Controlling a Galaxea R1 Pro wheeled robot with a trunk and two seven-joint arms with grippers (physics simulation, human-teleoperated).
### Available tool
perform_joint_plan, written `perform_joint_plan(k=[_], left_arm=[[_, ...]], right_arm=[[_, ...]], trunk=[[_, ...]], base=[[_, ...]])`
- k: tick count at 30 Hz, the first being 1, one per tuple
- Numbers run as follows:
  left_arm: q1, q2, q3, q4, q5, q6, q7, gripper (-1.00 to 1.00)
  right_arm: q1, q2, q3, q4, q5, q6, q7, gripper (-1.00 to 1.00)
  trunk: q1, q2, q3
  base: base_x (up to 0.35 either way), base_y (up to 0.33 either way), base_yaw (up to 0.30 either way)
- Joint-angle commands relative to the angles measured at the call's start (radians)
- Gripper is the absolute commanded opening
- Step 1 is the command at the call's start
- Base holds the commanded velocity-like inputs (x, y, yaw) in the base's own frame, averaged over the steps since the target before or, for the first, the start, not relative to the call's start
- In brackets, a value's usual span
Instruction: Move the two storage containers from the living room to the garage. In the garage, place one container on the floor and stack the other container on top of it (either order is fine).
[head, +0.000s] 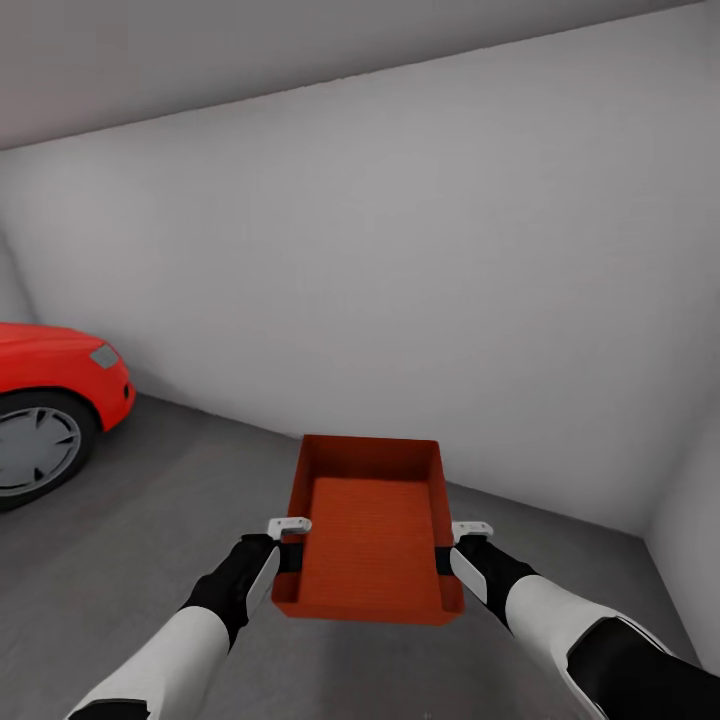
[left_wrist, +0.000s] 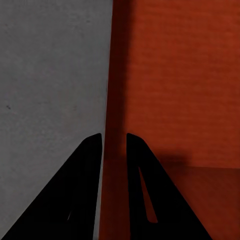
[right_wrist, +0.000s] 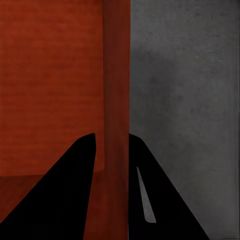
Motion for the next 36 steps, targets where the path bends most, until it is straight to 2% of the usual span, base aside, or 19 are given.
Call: perform_joint_plan(k=[1,30,36], left_arm=[[-0.001,0.000,0.013,-0.021,-0.037,0.009,0.070,-1.00],[-0.001,0.000,0.013,-0.020,-0.037,0.009,0.070,-1.00],[-0.001,0.000,0.012,-0.019,-0.036,0.009,0.065,-1.00]], right_arm=[[0.001,-0.001,0.056,-0.002,-0.047,0.001,-0.005,-1.00],[0.001,-0.002,0.056,-0.002,-0.047,0.001,-0.005,-1.00],[0.001,-0.002,0.056,-0.002,-0.046,0.001,-0.005,-1.00]], trunk=[[0.000,-0.001,-0.001],[0.000,-0.001,-0.001],[0.000,-0.001,-0.001]], base=[[0.000,0.000,-0.245],[0.000,0.000,-0.244],[0.148,0.060,-0.078]])
